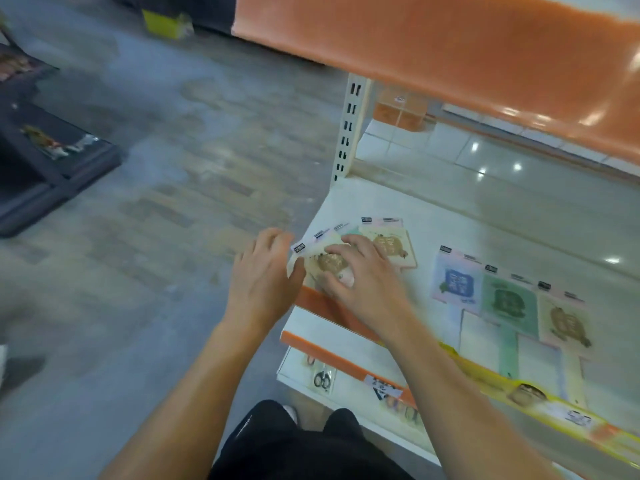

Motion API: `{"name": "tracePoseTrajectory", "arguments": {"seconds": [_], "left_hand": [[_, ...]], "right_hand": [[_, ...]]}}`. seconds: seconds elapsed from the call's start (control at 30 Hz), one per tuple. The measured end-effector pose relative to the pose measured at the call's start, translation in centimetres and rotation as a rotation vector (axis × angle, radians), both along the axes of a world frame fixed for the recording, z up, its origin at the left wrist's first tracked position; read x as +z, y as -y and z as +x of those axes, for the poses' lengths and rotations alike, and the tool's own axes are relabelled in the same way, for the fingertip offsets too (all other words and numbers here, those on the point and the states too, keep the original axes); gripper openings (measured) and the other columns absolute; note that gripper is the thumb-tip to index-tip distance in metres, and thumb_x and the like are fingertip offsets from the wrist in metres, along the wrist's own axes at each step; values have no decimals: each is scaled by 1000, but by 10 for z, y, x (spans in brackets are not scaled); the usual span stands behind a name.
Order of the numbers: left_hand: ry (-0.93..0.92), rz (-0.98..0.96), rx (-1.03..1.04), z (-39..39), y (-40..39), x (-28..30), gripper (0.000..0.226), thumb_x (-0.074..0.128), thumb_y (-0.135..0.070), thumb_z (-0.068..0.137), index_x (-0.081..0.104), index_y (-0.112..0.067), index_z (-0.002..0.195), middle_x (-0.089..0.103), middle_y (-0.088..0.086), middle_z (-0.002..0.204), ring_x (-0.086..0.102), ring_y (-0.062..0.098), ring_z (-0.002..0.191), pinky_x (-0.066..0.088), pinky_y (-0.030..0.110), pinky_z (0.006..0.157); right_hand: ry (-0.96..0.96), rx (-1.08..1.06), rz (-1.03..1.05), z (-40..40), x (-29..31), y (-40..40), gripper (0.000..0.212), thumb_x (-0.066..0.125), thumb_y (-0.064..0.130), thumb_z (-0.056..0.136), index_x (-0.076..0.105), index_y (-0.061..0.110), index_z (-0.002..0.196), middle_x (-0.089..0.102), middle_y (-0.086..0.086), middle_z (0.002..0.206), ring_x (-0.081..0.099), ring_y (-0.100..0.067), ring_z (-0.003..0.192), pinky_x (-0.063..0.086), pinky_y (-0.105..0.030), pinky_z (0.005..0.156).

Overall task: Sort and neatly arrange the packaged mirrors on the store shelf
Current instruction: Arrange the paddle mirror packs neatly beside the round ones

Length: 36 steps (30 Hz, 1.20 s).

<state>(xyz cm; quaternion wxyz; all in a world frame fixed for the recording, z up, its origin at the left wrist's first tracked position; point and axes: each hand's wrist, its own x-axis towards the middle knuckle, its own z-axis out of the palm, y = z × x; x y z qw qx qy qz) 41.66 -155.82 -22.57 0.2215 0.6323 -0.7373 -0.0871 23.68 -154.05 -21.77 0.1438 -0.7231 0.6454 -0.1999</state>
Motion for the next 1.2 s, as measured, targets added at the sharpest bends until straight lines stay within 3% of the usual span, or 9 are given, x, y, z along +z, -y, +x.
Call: {"name": "tracePoseTrajectory", "arguments": {"seconds": [0.1, 0.3, 0.47, 0.6, 0.83, 1.07, 1.2], "left_hand": [[-14, 5, -4, 15, 5, -3, 53, 32, -47, 82, 57, -17, 118, 55, 4, 126, 55, 30, 110, 46, 42, 83], [-39, 31, -2, 37, 12, -11, 35, 57, -31, 88, 56, -15, 119, 54, 4, 126, 55, 32, 106, 46, 43, 84], [-53, 32, -33, 35, 15, -12, 35, 58, -30, 88, 56, -15, 120, 54, 3, 126, 55, 29, 107, 46, 42, 84], [-62, 17, -71, 28, 21, -8, 35, 54, -32, 87, 57, -15, 117, 55, 3, 123, 57, 30, 105, 48, 43, 80], [-71, 1, -197, -15, 28, 0, 37, 51, -36, 86, 58, -15, 116, 56, 4, 121, 61, 32, 93, 50, 41, 75], [-26, 18, -409, -86, 21, 8, 38, 62, -30, 85, 57, -13, 119, 54, 8, 124, 56, 34, 106, 49, 46, 84], [-6, 43, -479, -124, 12, 6, 37, 62, -31, 83, 58, -16, 117, 55, 6, 124, 56, 34, 107, 47, 45, 85]], "right_hand": [[-61, -6, 24, 16, -1, 9, 39, 64, 42, 87, 60, 33, 125, 44, 7, 142, 36, -21, 132, 32, -36, 108], [-205, -41, 160, 31, -4, 19, 45, 67, 45, 84, 59, 35, 127, 35, 5, 150, 32, -26, 134, 31, -40, 108], [-272, -39, 175, 32, -1, 21, 53, 68, 50, 80, 55, 38, 130, 33, 6, 150, 33, -27, 131, 33, -42, 105], [-219, -125, 127, 29, 7, 19, 48, 62, 48, 81, 56, 37, 128, 37, 9, 145, 37, -28, 125, 36, -41, 99], [-117, -336, 90, -12, 25, 7, 50, 62, 47, 82, 53, 36, 131, 37, 8, 145, 35, -26, 126, 35, -40, 102], [-68, -555, 161, -74, 35, -26, 56, 59, 56, 81, 51, 36, 132, 35, 6, 146, 35, -29, 127, 35, -41, 105], [-22, -657, 163, -104, 36, -48, 51, 60, 49, 81, 54, 35, 129, 38, 8, 141, 38, -31, 121, 36, -42, 102]]}}
